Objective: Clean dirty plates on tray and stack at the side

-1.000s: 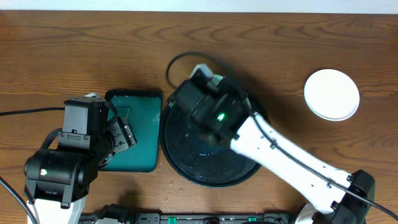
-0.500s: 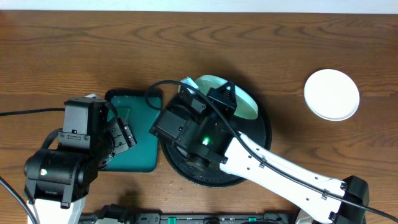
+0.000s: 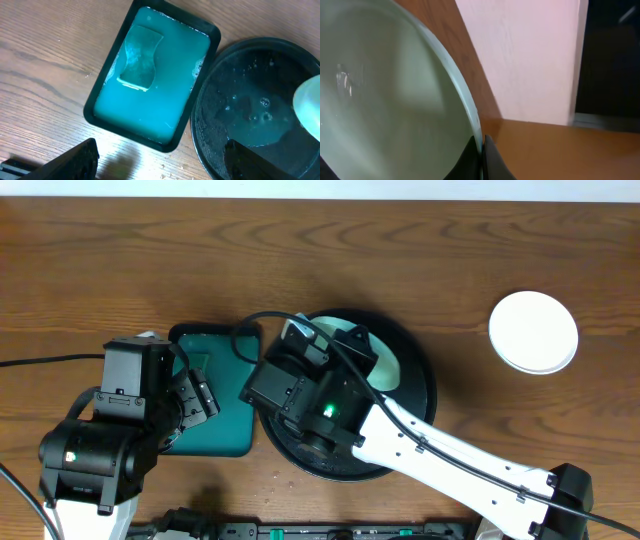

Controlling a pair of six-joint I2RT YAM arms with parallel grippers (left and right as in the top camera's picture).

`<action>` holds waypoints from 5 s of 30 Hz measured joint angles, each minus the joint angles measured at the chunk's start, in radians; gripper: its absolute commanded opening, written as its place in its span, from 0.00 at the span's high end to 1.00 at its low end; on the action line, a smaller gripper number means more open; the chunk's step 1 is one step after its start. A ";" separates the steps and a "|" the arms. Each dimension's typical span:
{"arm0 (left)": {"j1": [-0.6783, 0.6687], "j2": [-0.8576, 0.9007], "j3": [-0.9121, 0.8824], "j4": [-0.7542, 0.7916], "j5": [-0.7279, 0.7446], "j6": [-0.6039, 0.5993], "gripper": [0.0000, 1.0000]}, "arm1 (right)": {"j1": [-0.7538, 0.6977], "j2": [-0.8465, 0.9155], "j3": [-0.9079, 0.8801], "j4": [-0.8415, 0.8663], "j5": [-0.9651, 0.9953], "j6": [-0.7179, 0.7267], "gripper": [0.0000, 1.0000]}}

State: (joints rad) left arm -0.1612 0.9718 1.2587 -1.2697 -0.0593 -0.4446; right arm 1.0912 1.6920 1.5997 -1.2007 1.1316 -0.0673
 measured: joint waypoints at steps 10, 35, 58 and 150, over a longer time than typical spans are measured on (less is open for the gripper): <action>0.000 0.000 0.000 -0.006 0.000 0.000 0.19 | -0.025 -0.001 0.000 -0.022 0.020 0.051 0.99; 0.000 0.000 0.000 -0.006 0.000 0.000 0.19 | -0.059 -0.013 0.000 0.069 -0.293 0.056 0.99; 0.000 0.000 0.000 -0.011 0.000 0.000 0.18 | -0.146 -0.029 -0.006 0.049 -0.545 0.191 0.99; 0.000 -0.171 -0.001 0.065 -0.023 0.042 0.18 | -1.410 -0.517 -0.227 0.196 -1.257 0.242 0.01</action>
State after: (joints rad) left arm -0.1612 0.8005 1.2579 -1.2045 -0.0822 -0.4023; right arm -0.3187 1.1755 1.3731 -1.0046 -0.1257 0.1749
